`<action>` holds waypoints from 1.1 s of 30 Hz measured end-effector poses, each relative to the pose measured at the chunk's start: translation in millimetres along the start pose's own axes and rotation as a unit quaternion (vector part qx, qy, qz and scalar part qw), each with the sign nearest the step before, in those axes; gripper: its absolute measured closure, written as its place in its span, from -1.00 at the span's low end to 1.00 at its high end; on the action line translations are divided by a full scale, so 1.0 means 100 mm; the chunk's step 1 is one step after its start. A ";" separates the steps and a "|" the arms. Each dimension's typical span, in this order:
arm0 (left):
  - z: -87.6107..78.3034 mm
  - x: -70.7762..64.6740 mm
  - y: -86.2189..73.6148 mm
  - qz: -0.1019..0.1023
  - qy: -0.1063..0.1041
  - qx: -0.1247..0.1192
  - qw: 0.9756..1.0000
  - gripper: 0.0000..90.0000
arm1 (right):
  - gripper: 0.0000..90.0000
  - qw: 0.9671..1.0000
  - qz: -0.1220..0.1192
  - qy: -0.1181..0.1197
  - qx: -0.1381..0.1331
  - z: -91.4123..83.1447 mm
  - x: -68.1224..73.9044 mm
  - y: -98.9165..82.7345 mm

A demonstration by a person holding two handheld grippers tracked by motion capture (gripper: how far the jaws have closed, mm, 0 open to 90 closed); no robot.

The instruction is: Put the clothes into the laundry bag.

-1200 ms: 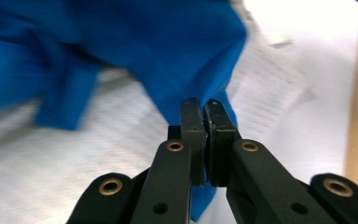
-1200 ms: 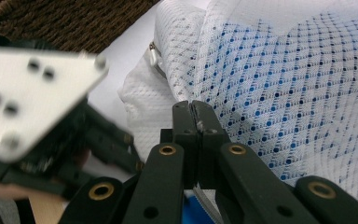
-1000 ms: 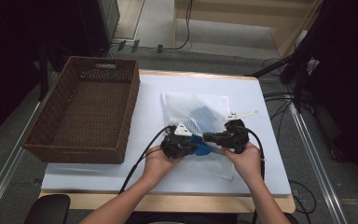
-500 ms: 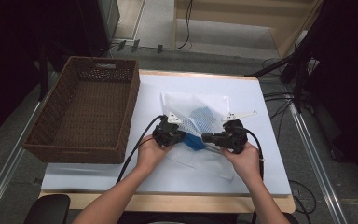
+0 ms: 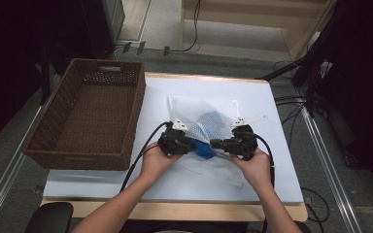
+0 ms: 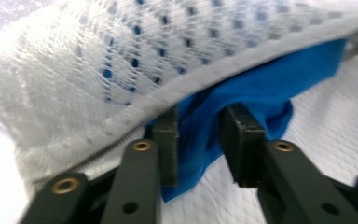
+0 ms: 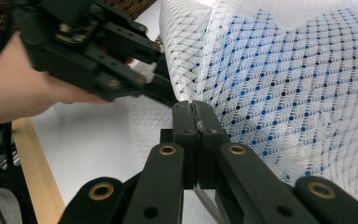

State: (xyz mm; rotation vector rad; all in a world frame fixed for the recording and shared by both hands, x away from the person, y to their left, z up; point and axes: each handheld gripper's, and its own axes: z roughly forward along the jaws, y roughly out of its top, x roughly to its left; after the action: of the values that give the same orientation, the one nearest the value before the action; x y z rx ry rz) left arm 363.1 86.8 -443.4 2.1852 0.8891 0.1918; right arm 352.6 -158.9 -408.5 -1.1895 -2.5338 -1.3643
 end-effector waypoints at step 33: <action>0.09 -0.37 -0.22 0.025 -0.074 -0.012 0.997 1.00 | 1.00 1.000 0.002 0.000 0.001 0.00 0.00 0.00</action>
State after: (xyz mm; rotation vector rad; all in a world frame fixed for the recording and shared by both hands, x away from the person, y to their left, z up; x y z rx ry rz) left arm 327.2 67.5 -459.9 2.1696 0.7453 0.0640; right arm 352.1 -159.0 -408.3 -1.1944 -2.5311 -1.3607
